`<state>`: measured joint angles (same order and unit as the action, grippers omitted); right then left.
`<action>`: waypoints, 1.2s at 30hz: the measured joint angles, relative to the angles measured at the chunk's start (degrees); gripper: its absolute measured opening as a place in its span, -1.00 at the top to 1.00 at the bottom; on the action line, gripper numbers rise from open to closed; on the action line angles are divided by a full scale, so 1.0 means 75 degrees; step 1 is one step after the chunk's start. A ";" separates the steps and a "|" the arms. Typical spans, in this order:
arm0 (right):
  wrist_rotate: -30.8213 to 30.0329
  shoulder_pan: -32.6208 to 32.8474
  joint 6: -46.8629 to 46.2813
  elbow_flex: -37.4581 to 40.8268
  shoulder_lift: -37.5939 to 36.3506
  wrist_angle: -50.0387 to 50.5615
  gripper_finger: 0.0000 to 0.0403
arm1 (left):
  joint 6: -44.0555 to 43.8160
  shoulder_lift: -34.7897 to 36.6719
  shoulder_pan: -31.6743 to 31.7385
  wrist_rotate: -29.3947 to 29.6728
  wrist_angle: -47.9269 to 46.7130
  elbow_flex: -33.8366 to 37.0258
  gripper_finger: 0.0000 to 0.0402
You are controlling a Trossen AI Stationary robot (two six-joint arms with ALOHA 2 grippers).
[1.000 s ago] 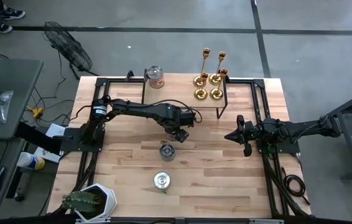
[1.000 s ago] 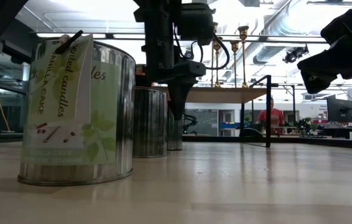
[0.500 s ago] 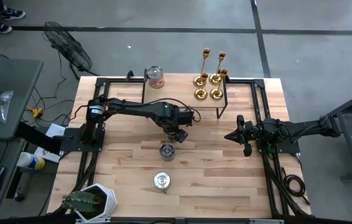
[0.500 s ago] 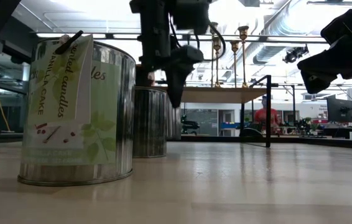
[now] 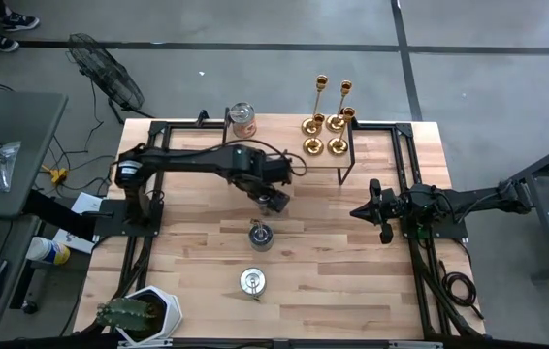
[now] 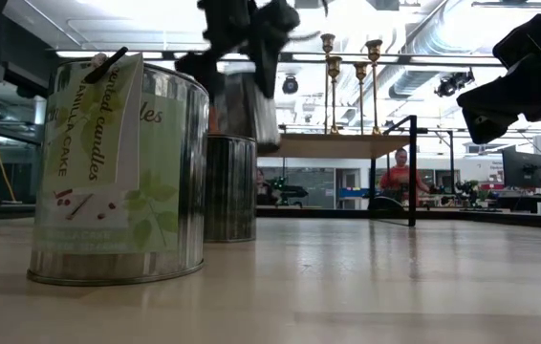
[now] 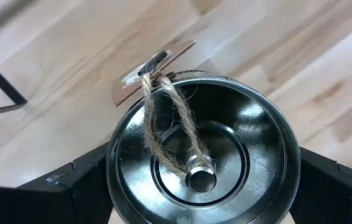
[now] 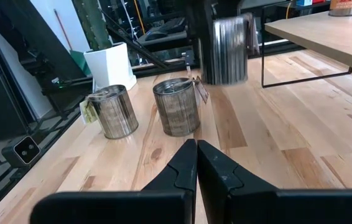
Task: Pick & Place candle stick holders
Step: Put the brown scented candle on the shelf
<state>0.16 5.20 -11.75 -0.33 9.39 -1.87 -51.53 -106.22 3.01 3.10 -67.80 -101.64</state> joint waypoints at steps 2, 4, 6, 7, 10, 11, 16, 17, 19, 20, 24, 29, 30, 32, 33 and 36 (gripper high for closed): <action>0.0000 0.0001 0.0000 0.0000 0.0000 0.0000 0.98 | 0.0001 0.0086 0.0000 0.0012 -0.0169 -0.0282 -0.76; 0.0000 -0.0001 0.0000 0.0002 -0.0002 0.0000 0.98 | 0.0001 0.0134 0.0001 0.0069 -0.0347 -0.0579 -0.76; 0.0000 -0.0001 0.0000 0.0001 0.0000 0.0000 0.98 | 0.0000 0.0135 0.0003 0.0197 -0.0568 -0.0936 -0.76; 0.0000 0.0002 0.0000 0.0002 0.0000 0.0000 0.98 | 0.0000 0.0135 0.0011 0.0290 -0.0708 -0.1134 -0.76; 0.0000 -0.0001 0.0000 -0.0001 0.0000 0.0000 0.98 | 0.0040 0.0144 0.0124 0.0500 -0.1126 -0.1683 -0.76; 0.0000 0.0000 0.0001 0.0002 0.0000 0.0000 0.98 | 0.0079 0.0147 0.0183 0.0632 -0.1180 -0.1820 -0.76; 0.0000 0.0002 0.0000 -0.0001 0.0000 0.0000 0.98 | 0.0108 0.0147 0.0568 0.0927 -0.1232 -0.2157 -0.76; 0.0000 0.0000 0.0000 -0.0001 0.0000 0.0000 0.98 | 0.0109 0.0147 0.0656 0.0968 -0.1223 -0.2176 -0.76; 0.0000 0.0000 0.0001 -0.0001 0.0000 0.0000 0.98 | 0.0113 0.0147 0.0831 0.1096 -0.1233 -0.2195 -0.76; 0.0000 0.0002 0.0000 0.0000 0.0000 0.0002 0.98 | 0.0114 0.0147 0.0917 0.1153 -0.1226 -0.2195 -0.76; 0.0000 0.0000 0.0000 -0.0001 0.0000 0.0000 0.98 | 0.0216 0.0147 0.1224 0.1393 -0.1167 -0.2195 -0.76; 0.0000 -0.0001 0.0000 0.0000 0.0000 0.0000 0.98 | 0.0397 0.0144 0.1574 0.1538 -0.0863 -0.2198 -0.76; 0.0000 0.0001 0.0000 0.0001 0.0000 0.0000 0.98 | 0.0442 0.0144 0.1638 0.1536 -0.0759 -0.2198 -0.76; 0.0000 0.0002 0.0000 0.0002 0.0000 0.0000 0.98 | 0.0463 0.0141 0.1768 0.1541 -0.0554 -0.2201 -0.76; 0.0000 0.0002 0.0000 -0.0001 0.0000 0.0000 0.98 | 0.0471 0.0098 0.1819 0.1581 -0.0480 -0.2206 -0.76; 0.0000 0.0000 0.0000 -0.0001 0.0000 0.0000 0.98 | 0.0495 -0.0001 0.2016 0.1624 -0.0222 -0.2204 -0.76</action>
<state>0.16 5.20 -11.75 -0.34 9.39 -1.87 -47.81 -106.23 18.12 15.28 -69.46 -118.17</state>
